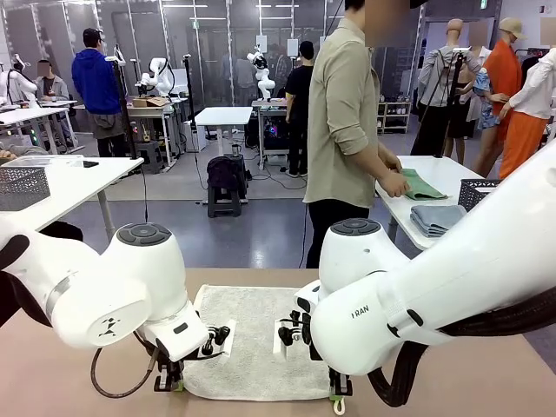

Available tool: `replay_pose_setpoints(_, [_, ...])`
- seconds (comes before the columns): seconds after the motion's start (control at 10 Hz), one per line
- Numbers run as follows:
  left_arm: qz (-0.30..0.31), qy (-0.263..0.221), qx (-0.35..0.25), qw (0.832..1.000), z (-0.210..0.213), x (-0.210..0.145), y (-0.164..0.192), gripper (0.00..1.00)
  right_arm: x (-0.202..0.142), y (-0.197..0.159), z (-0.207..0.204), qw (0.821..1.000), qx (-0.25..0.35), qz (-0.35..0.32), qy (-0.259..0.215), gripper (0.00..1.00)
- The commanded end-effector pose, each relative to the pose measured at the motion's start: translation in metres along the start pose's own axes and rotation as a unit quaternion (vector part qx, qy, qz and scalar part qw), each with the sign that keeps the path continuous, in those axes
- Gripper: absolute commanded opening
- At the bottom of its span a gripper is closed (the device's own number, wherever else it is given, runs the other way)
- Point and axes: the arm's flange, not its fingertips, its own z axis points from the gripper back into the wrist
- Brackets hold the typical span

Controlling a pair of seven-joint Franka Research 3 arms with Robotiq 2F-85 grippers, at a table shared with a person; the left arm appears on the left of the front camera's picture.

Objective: Fold the towels and place them in the basket.
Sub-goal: When a person lays out a Towel with hook on the table, fold it in half twice.

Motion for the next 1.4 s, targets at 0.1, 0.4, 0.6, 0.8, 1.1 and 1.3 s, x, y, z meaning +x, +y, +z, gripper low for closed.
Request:
replay_pose_setpoints(0.1, [-0.004, 0.004, 0.002, 1.0, -0.001, -0.001, 0.0, 0.0, 0.0, 0.001, -0.001, 1.0, 0.001, 0.003, 0.0, 0.0])
replay_pose_setpoints(0.4, [-0.004, 0.004, 0.002, 1.0, -0.001, -0.001, 0.0, 0.0, 0.0, 0.001, -0.001, 1.0, 0.001, 0.003, 0.0, 0.0])
replay_pose_setpoints(0.6, [0.001, -0.002, 0.007, 1.0, 0.006, -0.003, 0.0, 0.05, 0.0, 0.002, 0.006, 1.0, -0.001, 0.002, 0.001, 0.06])
replay_pose_setpoints(0.8, [0.006, -0.007, 0.025, 1.0, 0.018, -0.012, 0.002, 0.0, 0.0, 0.005, 0.02, 1.0, -0.014, 0.012, -0.003, 0.0])
replay_pose_setpoints(1.1, [0.008, -0.015, 0.045, 0.999, 0.037, -0.021, 0.004, 0.0, -0.002, 0.008, 0.045, 1.0, -0.018, 0.009, -0.002, 0.0])
replay_pose_setpoints(1.3, [0.011, -0.017, 0.045, 0.999, 0.042, -0.026, 0.001, 0.0, -0.003, 0.012, 0.057, 1.0, -0.022, 0.017, -0.003, 0.0])
